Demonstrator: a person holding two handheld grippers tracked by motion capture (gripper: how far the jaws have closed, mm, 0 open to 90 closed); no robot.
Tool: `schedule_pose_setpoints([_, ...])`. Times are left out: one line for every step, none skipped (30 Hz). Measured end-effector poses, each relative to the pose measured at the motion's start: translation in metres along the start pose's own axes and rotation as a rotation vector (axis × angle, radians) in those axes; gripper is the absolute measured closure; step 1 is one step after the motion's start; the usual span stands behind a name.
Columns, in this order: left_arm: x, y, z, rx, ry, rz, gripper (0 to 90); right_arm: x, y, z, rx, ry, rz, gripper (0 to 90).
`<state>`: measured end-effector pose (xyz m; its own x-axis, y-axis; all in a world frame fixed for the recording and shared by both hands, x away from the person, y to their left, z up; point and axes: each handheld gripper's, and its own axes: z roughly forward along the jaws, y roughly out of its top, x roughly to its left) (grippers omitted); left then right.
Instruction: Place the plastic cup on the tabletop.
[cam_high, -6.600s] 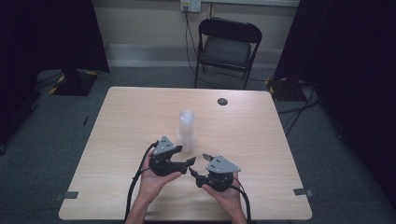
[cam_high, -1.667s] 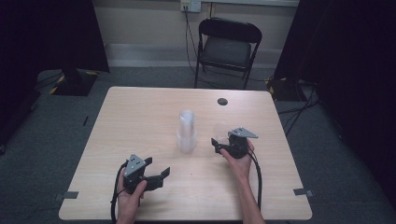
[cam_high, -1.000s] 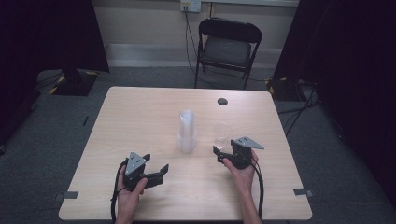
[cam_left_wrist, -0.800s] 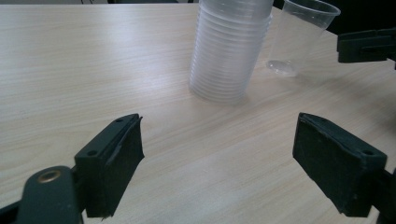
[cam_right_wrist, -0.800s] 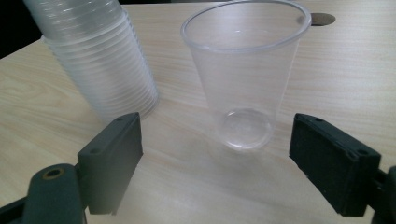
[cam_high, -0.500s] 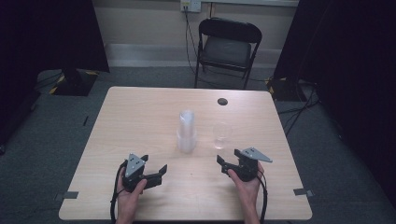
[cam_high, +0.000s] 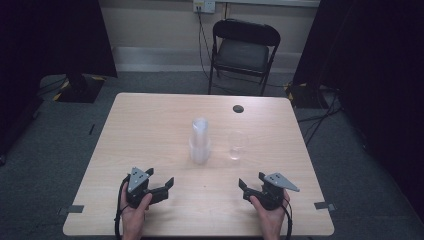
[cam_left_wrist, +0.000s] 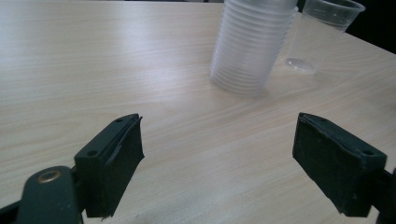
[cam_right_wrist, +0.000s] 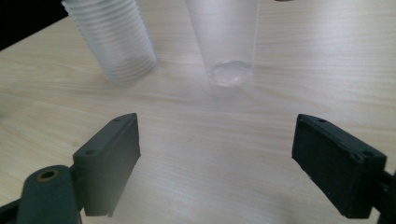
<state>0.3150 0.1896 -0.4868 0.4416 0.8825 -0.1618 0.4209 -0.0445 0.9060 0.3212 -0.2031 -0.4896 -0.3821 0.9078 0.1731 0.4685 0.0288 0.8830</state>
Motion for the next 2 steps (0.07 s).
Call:
schedule_pose_setpoints([0.0006,-0.0008,-0.0002,0.005,0.002,0.001,16.0,-0.0006,-0.0017,0.0005,0.005,-0.009,-0.004,14.9])
schedule_pose_setpoints([0.0007,-0.0017,-0.0001,0.003,0.003,0.002,16.0,-0.0016,-0.0031,0.0011,0.012,-0.012,-0.008,14.9])
